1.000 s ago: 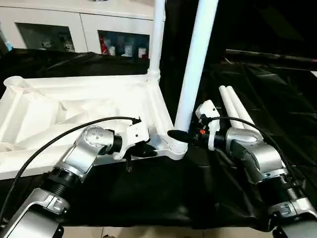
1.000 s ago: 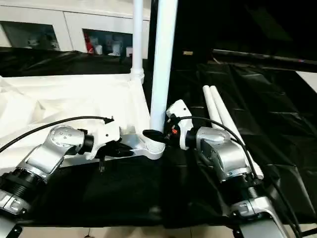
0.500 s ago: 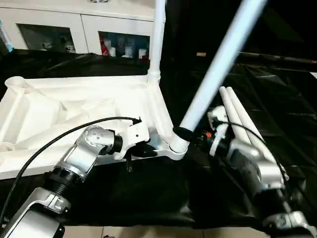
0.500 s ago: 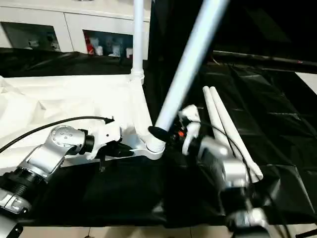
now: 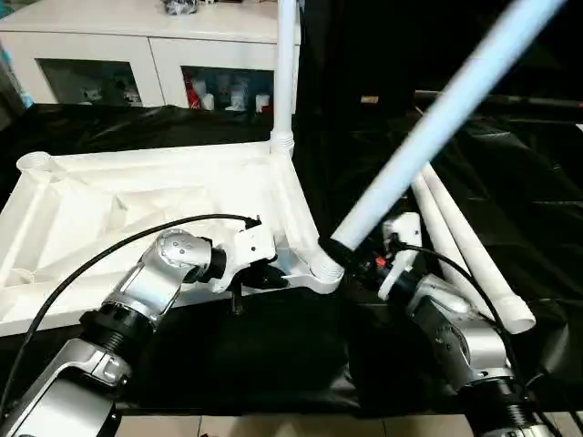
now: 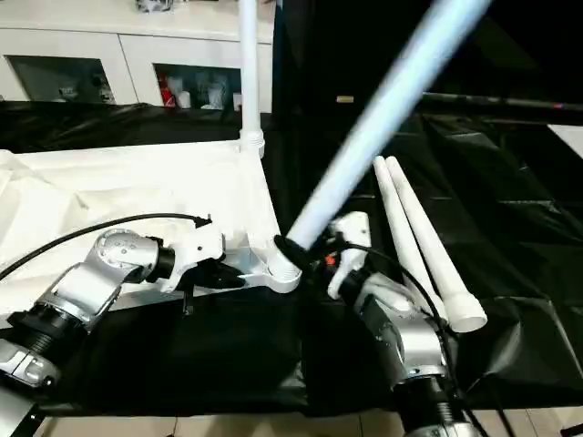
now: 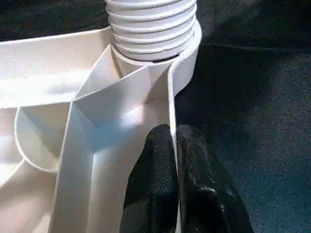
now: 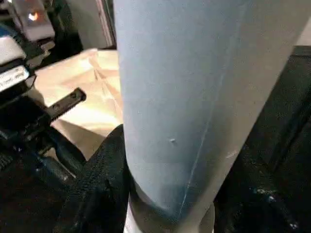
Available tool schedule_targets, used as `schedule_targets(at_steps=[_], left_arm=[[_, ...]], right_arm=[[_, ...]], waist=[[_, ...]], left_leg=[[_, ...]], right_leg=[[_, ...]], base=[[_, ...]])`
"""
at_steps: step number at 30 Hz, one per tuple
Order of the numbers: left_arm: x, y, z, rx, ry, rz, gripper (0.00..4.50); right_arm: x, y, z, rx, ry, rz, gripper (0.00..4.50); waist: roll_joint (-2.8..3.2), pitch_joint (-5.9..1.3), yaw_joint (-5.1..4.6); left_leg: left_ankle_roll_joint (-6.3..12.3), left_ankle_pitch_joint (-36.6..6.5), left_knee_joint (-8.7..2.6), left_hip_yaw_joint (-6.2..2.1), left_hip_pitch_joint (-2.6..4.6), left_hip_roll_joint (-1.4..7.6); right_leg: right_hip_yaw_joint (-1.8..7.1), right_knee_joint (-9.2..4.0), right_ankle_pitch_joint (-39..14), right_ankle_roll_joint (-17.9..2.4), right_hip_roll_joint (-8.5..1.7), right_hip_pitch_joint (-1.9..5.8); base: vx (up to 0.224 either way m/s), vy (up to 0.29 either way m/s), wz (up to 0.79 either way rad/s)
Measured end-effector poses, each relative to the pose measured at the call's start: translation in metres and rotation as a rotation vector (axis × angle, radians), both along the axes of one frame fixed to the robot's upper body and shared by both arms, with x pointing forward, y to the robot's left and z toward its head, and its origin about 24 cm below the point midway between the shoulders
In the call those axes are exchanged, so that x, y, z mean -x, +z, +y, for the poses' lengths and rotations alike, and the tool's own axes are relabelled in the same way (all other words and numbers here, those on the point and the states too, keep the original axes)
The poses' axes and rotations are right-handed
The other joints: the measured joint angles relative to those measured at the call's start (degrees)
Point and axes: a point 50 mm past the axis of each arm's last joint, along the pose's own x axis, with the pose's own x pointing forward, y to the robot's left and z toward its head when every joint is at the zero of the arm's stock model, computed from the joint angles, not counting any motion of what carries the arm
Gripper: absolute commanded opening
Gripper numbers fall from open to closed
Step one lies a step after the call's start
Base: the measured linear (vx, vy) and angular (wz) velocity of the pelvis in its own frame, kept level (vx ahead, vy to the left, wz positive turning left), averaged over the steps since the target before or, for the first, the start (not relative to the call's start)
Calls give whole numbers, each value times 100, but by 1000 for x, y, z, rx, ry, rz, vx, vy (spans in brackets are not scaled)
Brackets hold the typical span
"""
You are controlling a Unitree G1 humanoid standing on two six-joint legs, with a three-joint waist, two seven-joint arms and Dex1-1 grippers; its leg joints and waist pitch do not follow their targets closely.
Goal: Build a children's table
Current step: Insert table leg to table base
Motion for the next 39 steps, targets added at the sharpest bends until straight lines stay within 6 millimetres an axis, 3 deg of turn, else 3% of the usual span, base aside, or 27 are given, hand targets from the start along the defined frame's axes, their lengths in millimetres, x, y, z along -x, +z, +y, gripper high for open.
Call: schedule_targets(at_steps=[7,11,14,21,32,39], left_arm=[[3,-2,-2,1,-10,-3,0],[6,-3,-3,6,-6,-6,0],[7,-3,-3,5,-4,-3,0],[11,-4,-3,-6,-34,-12,0],[18,-4,7,-35,-150,51,0],[17,-3,10,-50,-173,77,0]], right_arm=[[-2,11,2,167,146,-12,188],[-3,13,1,201,184,5,188],[-4,12,0,208,202,22,188],[-3,8,-5,200,242,54,188],[10,3,-1,165,385,37,188],[10,2,1,166,429,25,188]], waist=[[-158,-52,24],[-284,-81,32],[-327,-99,28],[-356,-121,37],[-299,-128,39],[-295,-128,37]], left_leg=[[0,0,-6,2,-1,1],[-1,-3,-15,6,3,0],[-2,-4,-21,8,2,-1],[-6,-7,-37,8,0,-1],[-17,-14,-50,2,13,2],[-18,-13,-48,-2,17,2]], right_leg=[[2,-1,-35,35,0,-1],[0,-2,-39,21,-4,-2],[0,-4,-43,21,-5,-1],[-2,-4,-55,22,-5,3],[-7,-3,-69,12,1,20],[-7,-2,-66,8,2,25]], base=[[0,0,0],[0,0,0],[0,0,0],[0,0,0],[0,0,0],[0,0,0]])
